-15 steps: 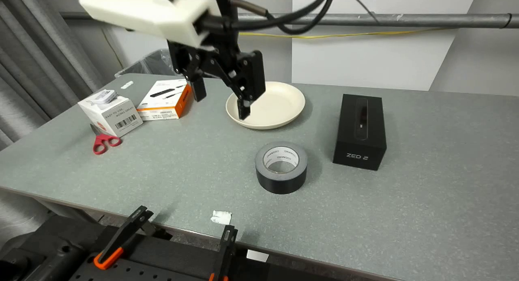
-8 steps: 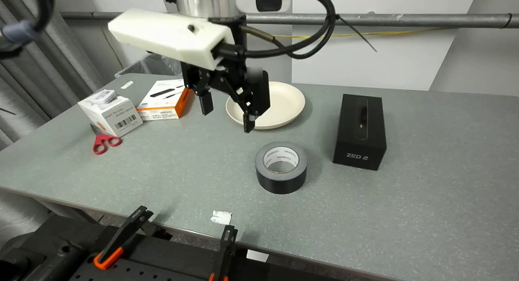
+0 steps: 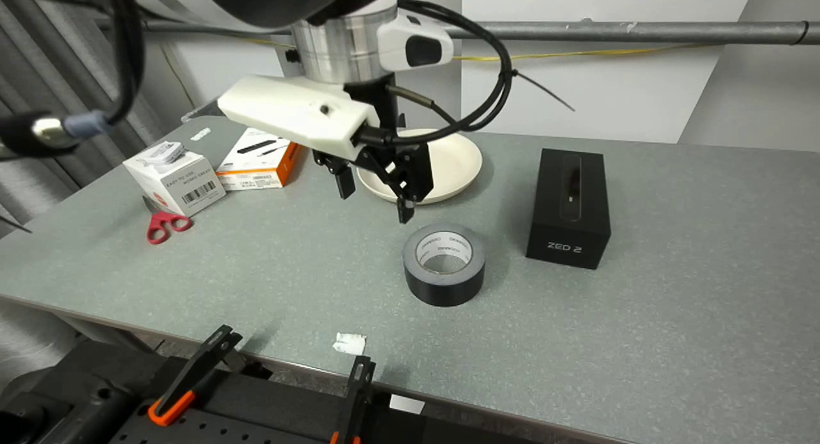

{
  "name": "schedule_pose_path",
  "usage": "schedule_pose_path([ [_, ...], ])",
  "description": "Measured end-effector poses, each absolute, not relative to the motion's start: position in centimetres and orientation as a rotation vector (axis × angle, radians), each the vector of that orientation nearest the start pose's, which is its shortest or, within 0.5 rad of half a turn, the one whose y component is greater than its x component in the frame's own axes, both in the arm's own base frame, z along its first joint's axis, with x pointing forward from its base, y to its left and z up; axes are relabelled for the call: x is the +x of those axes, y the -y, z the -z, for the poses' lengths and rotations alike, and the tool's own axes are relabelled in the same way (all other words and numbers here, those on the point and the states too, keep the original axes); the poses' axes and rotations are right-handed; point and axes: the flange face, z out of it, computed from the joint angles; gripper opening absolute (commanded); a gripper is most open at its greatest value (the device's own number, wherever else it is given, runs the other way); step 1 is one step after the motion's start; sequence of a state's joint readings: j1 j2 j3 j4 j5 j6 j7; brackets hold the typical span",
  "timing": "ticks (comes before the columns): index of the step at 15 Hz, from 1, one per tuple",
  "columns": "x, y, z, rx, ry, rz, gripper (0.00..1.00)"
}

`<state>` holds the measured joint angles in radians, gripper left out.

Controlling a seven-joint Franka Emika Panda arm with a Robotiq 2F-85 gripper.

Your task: Put the black masking tape on the white plate

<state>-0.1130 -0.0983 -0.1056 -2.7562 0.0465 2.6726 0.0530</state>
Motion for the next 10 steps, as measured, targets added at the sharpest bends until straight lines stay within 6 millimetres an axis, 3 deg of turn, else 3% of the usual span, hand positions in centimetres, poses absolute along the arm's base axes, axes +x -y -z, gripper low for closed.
schedule_pose_path([
  [5, 40.6, 8.5, -20.3, -3.106, -0.595, 0.046, 1.0],
  [10, 42.4, 9.7, -16.9, -3.137, -0.716, -0.012, 1.0],
])
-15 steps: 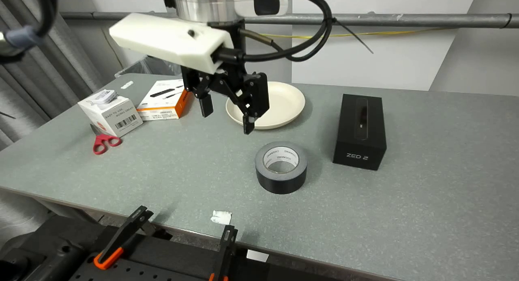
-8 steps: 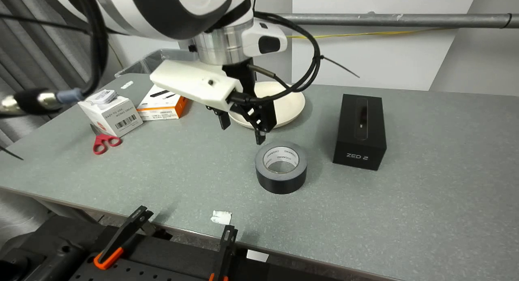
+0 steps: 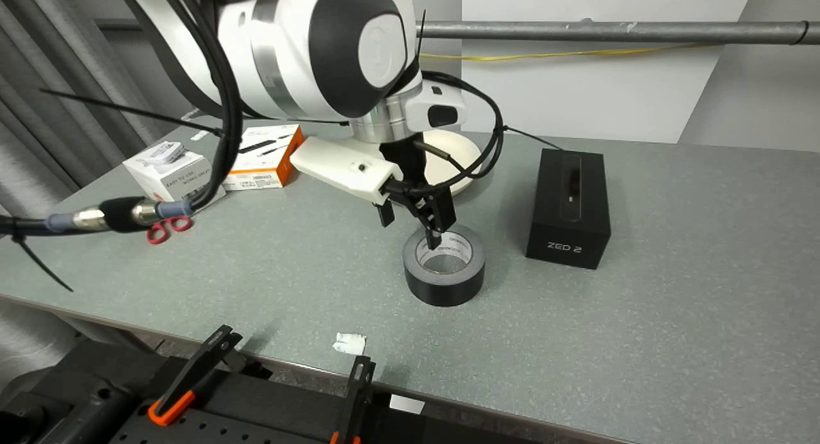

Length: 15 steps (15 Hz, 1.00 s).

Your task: Put the black masking tape on the white plate

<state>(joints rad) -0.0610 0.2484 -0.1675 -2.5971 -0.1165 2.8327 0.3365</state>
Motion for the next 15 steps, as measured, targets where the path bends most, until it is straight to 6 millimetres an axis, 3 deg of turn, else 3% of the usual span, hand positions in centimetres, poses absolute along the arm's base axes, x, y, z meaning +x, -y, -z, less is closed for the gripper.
schedule_pose_path([
  [2, 43.1, 10.1, -15.7, -3.146, -0.743, -0.034, 0.72],
  [7, 44.7, 9.9, -13.5, -3.154, -0.775, -0.064, 0.33],
  [10, 45.0, 10.5, -13.6, -3.143, -0.815, -0.053, 0.11],
  [11, 45.0, 10.7, -13.8, -3.136, -0.835, -0.046, 0.05],
  [15, 45.5, 11.0, -14.8, -3.101, -0.895, -0.01, 0.07],
])
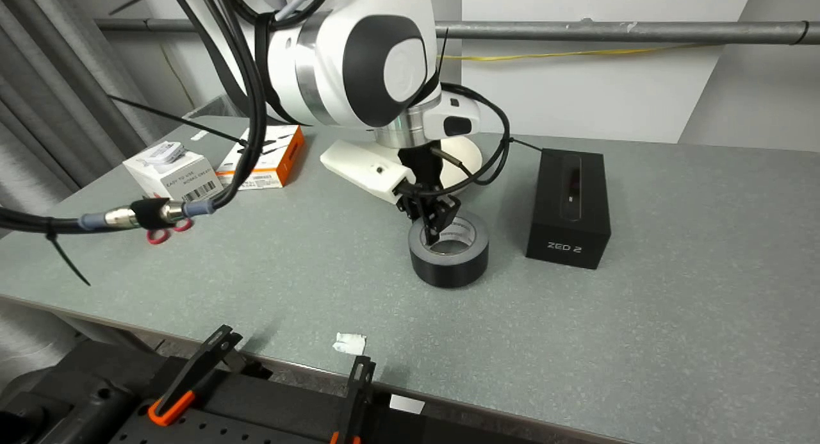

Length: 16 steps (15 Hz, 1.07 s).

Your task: Put the black masking tape on the white plate

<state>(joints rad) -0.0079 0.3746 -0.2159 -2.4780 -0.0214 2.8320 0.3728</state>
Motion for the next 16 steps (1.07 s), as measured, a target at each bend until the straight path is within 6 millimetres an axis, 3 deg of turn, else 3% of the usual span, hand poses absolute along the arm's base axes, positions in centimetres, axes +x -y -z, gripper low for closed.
schedule_pose_path([
  [3, 46.5, 11.1, -17.7, -3.069, -0.918, 0.087, 0.07],
  [7, 48.7, 9.8, -24.1, -2.991, -0.896, 0.283, 0.07],
  [8, 49.3, 9.0, -25.4, -2.962, -0.889, 0.317, 0.26],
  [9, 49.7, 8.2, -26.3, -2.933, -0.879, 0.321, 0.26],
  [11, 50.3, 6.8, -27.3, -2.904, -0.851, 0.301, 0.26],
  [14, 50.4, 6.8, -27.3, -2.901, -0.852, 0.293, 0.26],
  [15, 50.4, 7.0, -27.3, -2.901, -0.854, 0.293, 0.07],
  [16, 50.3, 7.1, -27.3, -2.9, -0.856, 0.293, 0.07],
])
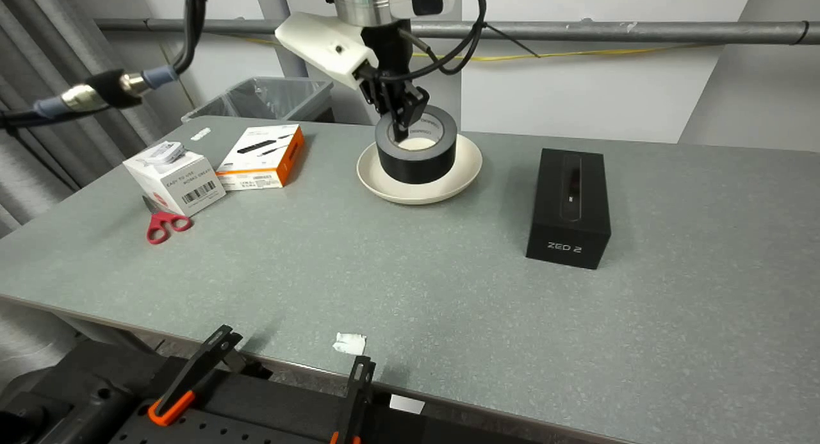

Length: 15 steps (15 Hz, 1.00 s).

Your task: Put the black masking tape on the white plate

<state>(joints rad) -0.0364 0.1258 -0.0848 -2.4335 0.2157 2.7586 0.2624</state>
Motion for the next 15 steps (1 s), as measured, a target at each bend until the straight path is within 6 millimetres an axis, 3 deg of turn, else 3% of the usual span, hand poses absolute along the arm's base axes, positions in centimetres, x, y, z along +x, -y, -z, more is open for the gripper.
schedule_pose_path([
  [4, 51.2, 6.6, -27.0, -2.896, -0.855, 0.29, 0.07],
  [10, 58.0, 5.1, -27.5, -2.853, -0.888, 0.375, 0.07],
  [15, 62.2, 4.0, -24.2, -2.837, -0.948, 0.344, 0.07],
])
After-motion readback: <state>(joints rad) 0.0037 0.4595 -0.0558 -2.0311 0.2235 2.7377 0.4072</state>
